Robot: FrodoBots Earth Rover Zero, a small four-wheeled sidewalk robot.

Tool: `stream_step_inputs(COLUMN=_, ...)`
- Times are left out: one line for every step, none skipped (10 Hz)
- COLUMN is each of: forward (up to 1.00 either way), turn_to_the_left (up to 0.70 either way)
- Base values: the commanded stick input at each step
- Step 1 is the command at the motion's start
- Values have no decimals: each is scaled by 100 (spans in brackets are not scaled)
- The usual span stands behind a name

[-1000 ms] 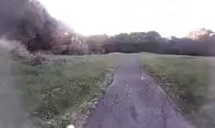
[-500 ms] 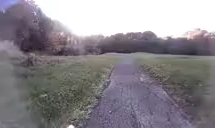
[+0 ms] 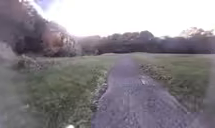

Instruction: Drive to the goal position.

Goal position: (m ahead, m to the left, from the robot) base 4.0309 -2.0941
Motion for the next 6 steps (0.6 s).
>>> stream_step_inputs(forward=70, turn_to_the_left=-14)
stream_step_inputs(forward=70, turn_to_the_left=-14)
stream_step_inputs(forward=70, turn_to_the_left=-14)
stream_step_inputs(forward=70, turn_to_the_left=-14)
stream_step_inputs(forward=70, turn_to_the_left=-14)
stream_step_inputs(forward=70, turn_to_the_left=-14)
